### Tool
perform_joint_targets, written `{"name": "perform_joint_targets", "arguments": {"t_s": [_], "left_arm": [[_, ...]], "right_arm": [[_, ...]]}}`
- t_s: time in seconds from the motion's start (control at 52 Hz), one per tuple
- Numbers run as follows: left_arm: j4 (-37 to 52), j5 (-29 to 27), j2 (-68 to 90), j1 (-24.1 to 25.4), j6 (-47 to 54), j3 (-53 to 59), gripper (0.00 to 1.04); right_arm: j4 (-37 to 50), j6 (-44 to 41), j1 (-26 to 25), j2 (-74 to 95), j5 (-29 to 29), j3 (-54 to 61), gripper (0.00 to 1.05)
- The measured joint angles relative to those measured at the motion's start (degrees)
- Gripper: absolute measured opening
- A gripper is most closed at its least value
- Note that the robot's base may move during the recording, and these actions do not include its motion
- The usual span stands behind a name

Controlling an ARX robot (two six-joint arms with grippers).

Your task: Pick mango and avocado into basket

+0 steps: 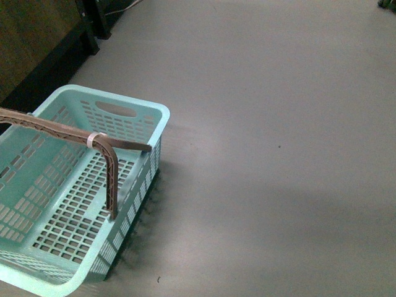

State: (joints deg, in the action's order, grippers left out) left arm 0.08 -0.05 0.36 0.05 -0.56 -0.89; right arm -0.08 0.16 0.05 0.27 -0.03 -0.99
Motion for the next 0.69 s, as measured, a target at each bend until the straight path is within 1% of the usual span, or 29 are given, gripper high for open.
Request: {"name": "perform_joint_targets", "arguments": {"t_s": [0.058,0.077,0.096,0.135,0.173,0.192,0.212,0.231,0.289,0.327,0.366,0.443,0.52,0.597,0.693], "left_arm": [[-0.39,0.04,0.24,0.00,-0.33,-0.11,0.97],[-5.18,0.48,2.21,0.00,-4.20,-1.86,0.97],[-8.72,0.70,3.98,-0.02,-5.88,-3.23,0.97],[-16.50,0.68,9.81,-0.52,-13.73,-6.93,0.97],[-22.01,0.90,15.67,-1.31,-22.16,-9.64,0.97],[-22.58,0.92,17.29,-1.68,-24.02,-10.10,0.97],[-22.56,1.01,19.34,-2.16,-28.61,-10.54,0.97],[-22.40,1.16,20.26,-2.38,-30.27,-10.75,0.97],[-18.69,3.08,26.91,-3.43,-41.00,-12.70,0.97],[-15.91,3.76,30.23,-3.74,-46.14,-14.01,0.97],[-10.58,4.96,36.11,-3.87,-52.11,-15.89,0.97],[-0.98,4.72,48.39,-4.90,-59.25,-18.43,0.97],[5.11,4.09,58.75,-5.62,-62.42,-19.76,0.97],[8.46,3.08,65.42,-5.92,-63.76,-20.61,0.97],[13.73,1.42,78.14,-6.27,-65.37,-22.88,0.97]], "right_arm": [[0.00,0.00,0.00,0.00,0.00,0.00,0.96],[0.00,0.00,0.00,0.00,0.02,0.00,0.96],[0.00,0.00,-0.02,0.00,0.00,0.00,0.96],[0.00,0.00,0.00,0.00,0.00,0.00,0.96],[0.00,0.00,0.00,0.00,-0.02,0.00,0.96],[0.00,0.00,-0.02,0.00,-0.02,0.00,0.96],[0.00,0.00,0.00,0.00,0.04,0.00,0.96],[0.00,0.00,-0.02,0.00,0.04,0.00,0.96],[0.00,0.00,0.00,0.00,0.02,0.00,0.96],[0.00,0.00,0.00,0.00,0.02,0.00,0.96],[0.00,0.00,0.00,0.00,0.00,0.00,0.96],[0.00,0.00,0.00,0.00,0.02,0.00,0.96],[0.00,0.00,0.00,0.00,0.02,0.00,0.96],[0.00,0.00,0.00,0.00,0.02,0.00,0.96],[0.00,0.00,0.00,0.00,0.02,0.00,0.96]]}}
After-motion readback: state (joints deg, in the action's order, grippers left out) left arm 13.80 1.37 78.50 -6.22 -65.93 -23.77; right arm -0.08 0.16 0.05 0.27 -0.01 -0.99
